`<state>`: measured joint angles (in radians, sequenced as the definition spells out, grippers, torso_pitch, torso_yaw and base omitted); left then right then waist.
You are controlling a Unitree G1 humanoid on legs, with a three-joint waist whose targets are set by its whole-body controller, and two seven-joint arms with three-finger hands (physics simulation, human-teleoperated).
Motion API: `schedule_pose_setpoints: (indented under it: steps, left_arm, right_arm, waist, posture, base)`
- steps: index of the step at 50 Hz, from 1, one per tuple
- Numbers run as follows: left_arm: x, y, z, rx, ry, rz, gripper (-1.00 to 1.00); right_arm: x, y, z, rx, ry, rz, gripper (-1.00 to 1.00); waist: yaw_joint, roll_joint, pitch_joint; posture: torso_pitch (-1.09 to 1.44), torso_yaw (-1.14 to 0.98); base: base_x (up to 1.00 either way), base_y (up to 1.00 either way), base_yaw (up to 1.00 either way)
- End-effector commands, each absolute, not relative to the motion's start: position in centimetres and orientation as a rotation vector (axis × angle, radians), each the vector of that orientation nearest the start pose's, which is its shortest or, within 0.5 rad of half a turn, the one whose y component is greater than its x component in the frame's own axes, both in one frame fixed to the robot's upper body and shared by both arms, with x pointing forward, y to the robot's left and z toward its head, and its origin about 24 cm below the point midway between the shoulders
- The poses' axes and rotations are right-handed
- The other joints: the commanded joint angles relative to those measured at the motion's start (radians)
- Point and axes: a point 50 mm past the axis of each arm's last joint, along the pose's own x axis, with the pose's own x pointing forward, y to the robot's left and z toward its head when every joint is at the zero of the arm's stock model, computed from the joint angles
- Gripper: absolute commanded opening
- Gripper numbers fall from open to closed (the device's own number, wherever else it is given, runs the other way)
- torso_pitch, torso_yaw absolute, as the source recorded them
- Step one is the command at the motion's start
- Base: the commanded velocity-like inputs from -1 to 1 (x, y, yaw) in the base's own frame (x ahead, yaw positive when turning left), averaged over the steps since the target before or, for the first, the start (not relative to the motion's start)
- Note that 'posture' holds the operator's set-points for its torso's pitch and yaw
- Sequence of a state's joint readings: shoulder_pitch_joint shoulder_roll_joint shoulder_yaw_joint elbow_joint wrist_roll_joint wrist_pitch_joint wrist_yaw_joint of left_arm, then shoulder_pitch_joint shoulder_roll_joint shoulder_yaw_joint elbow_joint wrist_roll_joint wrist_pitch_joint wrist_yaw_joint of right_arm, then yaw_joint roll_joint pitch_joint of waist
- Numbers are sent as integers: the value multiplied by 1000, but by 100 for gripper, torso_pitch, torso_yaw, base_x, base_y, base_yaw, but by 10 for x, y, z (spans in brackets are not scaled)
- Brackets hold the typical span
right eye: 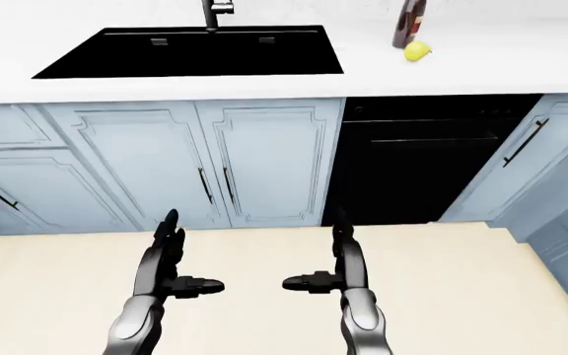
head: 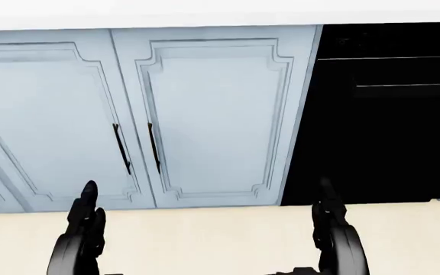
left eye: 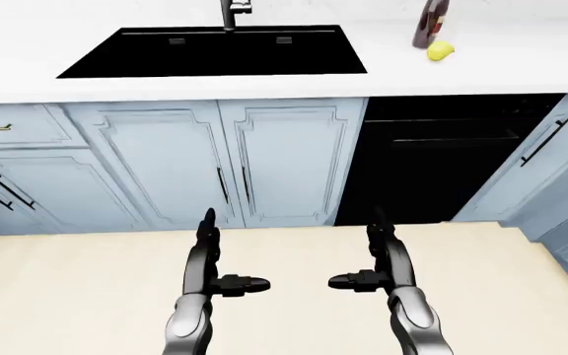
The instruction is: Turn the sink spout to the right.
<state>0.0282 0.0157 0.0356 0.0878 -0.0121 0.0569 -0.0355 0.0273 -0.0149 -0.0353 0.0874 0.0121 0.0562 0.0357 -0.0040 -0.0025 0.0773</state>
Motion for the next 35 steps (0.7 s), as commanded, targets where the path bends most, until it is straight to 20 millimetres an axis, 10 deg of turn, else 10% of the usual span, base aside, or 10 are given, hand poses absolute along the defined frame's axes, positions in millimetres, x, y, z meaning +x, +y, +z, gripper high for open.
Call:
schedule_pose_setpoints:
  steps: [1, 3, 5, 8, 21, 23, 26, 30, 33, 35]
  left_arm:
    - [259, 162, 41, 3, 11, 20, 100]
    - [259, 163, 40, 15, 5, 36, 100]
    - [260, 165, 39, 17, 7, 45, 100]
    - [261, 166, 42, 16, 3, 53, 100]
    - [259, 169, 44, 24, -8, 60, 100]
    - [259, 169, 45, 25, -9, 60, 100]
    - [259, 169, 45, 24, -9, 60, 100]
    - [260, 169, 45, 27, -11, 62, 100]
    - [260, 170, 46, 28, -11, 63, 100]
    - [260, 171, 46, 29, -12, 65, 100]
  right_arm:
    - [254, -166, 35, -26, 14, -17, 100]
    - [252, -165, 36, -27, 19, -6, 100]
    - [250, -166, 38, -31, 11, -16, 100]
    - [250, -165, 41, -48, 4, -19, 100]
    - [246, -163, 44, -76, 5, -11, 100]
    - [246, -163, 45, -78, 4, -10, 100]
    - [246, -162, 44, -79, 5, -7, 100]
    - [245, -164, 48, -71, -5, -12, 100]
    - [245, -164, 50, -62, -13, -15, 100]
    - [244, -165, 49, -60, -12, -18, 100]
  waist:
    - [-2, -8, -1]
    - [3, -1, -61]
    - [5, -8, -17]
    - [5, -9, -75]
    - [4, 0, -103]
    - [-1, -53, -68]
    - [-6, -73, -69]
    - [-13, -47, -49]
    - [-28, 93, -49]
    - [-15, 58, -37]
  posture:
    - [0, 0]
    - [0, 0]
    - [0, 0]
    - [0, 0]
    - [0, 0]
    - [0, 0]
    - [0, 0]
    - [0, 0]
    - [0, 0]
    - [0, 0]
  base:
    - [0, 0, 0]
    - [0, 0, 0]
    - [0, 0, 0]
    - [0, 0, 0]
    - [0, 4, 0]
    - [0, 80, 0]
    - [0, 97, 0]
    - [0, 70, 0]
    - [0, 0, 0]
    - [0, 0, 0]
